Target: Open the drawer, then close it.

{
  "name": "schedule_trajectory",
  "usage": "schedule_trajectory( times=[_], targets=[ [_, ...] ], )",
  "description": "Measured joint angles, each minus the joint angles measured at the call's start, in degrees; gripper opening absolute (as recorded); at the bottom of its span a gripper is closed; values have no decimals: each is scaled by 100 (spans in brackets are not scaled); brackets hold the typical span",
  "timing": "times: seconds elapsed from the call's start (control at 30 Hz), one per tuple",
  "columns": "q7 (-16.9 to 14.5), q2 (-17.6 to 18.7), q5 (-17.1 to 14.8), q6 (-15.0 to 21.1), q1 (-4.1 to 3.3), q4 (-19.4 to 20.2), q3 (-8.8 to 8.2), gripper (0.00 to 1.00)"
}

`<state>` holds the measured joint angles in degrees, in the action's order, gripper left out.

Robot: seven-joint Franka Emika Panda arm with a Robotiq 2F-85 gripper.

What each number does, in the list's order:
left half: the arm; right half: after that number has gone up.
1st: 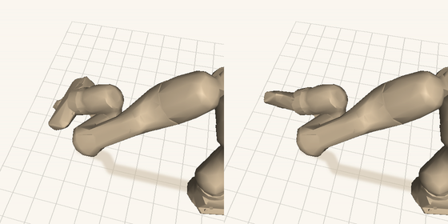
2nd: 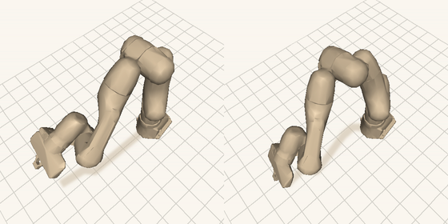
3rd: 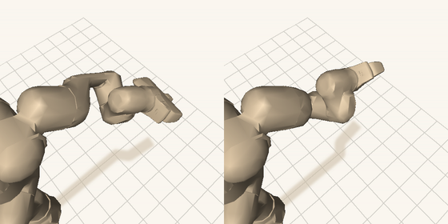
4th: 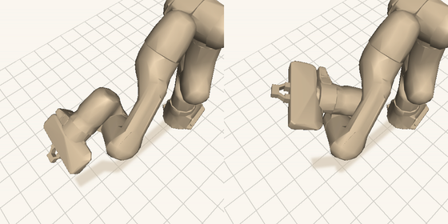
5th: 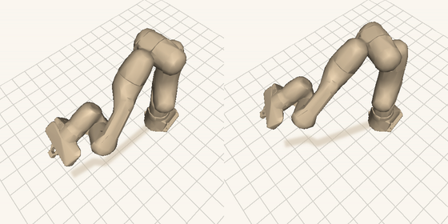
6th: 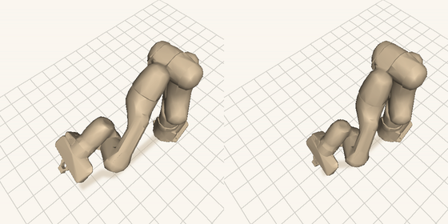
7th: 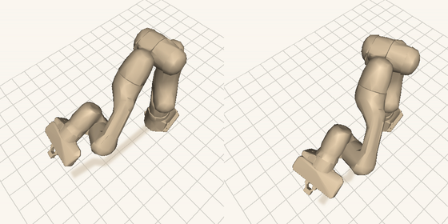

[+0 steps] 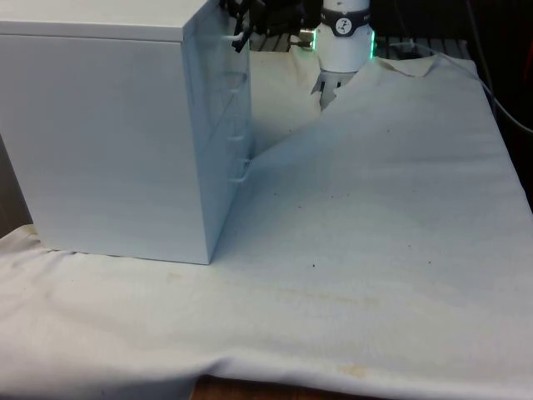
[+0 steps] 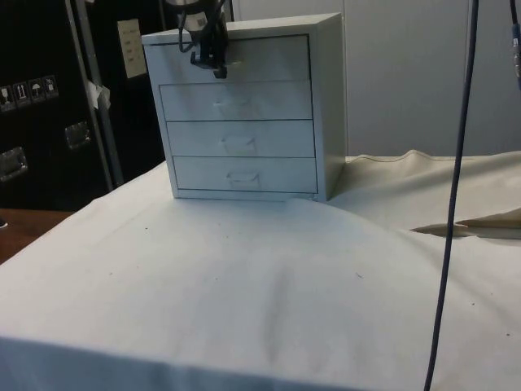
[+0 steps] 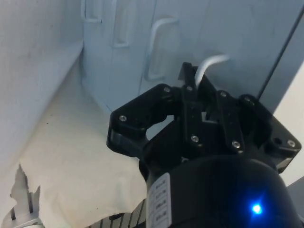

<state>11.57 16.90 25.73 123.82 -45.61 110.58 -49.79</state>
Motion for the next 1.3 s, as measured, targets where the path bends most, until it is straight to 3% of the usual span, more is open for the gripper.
schedule_trajectory(
  times=[0.23,0.63,0.83,1.3],
  targets=[
    [6,-17,52,-69,17,-40,-46,0],
    [149,-34,69,-315,-109,-172,23,0],
    [298,-46,92,-533,-195,-281,115,0],
    [653,-6,258,-802,-264,-390,390,0]
  ],
)
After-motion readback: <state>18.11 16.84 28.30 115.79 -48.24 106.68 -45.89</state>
